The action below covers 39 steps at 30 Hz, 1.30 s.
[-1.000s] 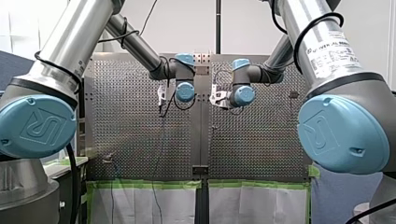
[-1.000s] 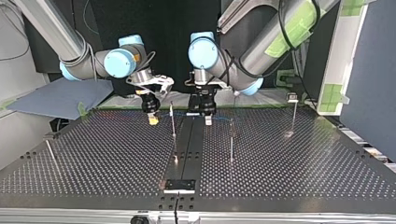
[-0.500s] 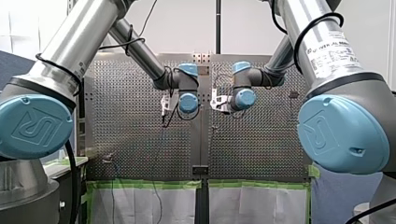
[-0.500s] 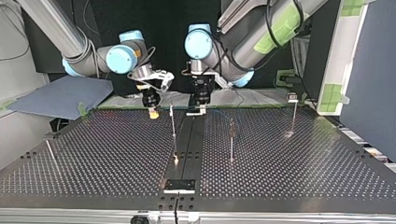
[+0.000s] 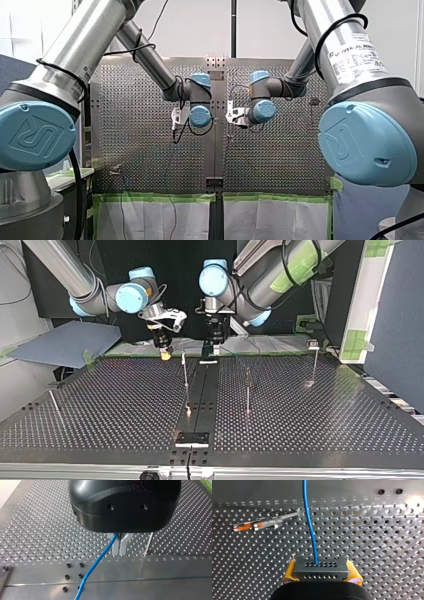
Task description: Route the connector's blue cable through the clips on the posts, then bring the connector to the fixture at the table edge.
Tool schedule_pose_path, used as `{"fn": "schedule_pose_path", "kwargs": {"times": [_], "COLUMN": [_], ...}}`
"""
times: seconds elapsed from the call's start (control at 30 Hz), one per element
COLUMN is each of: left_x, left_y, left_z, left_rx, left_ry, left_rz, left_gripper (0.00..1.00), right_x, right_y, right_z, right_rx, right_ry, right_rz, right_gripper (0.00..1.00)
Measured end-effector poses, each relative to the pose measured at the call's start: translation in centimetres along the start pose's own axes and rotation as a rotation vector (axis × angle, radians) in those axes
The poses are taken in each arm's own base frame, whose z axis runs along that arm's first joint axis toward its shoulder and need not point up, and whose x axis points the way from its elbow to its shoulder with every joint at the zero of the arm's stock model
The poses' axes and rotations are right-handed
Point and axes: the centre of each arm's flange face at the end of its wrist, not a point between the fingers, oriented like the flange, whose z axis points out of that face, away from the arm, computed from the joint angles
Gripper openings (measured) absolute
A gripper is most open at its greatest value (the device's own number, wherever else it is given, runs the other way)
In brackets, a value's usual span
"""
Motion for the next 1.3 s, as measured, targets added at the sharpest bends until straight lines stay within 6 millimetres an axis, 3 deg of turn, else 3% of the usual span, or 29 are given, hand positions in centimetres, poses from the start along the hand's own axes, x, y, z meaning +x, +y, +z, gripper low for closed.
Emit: {"fn": "schedule_pose_path", "kwargs": {"times": [0.47,0.77,1.1,1.3], "left_x": [5.0,6.3,7.4,7.8], "left_y": [-2.0,-2.4,-2.8,-3.1], "left_z": [0.1,0.6,0.5,0.3], "left_rx": [0.05,0.06,0.063,0.071], "left_ry": [0.033,0.044,0.052,0.057], "left_rz": [0.002,0.013,0.018,0.021], "left_gripper": [0.05,0.05,0.05,0.05], "right_x": [-3.5,-5.5,-5.8,-7.2], "right_y": [0.9,2.5,4.5,5.4], "right_z": [-2.0,-3.1,-2.9,-2.6], "right_rx": [-0.021,-0.051,-0.085,-0.097], "right_ry": [-0.05,-0.048,-0.03,-0.024], "right_rz": [-0.005,0.0,-0.017,-0.017], "right_gripper": [0.0,0.0,0.0,0.0]}}
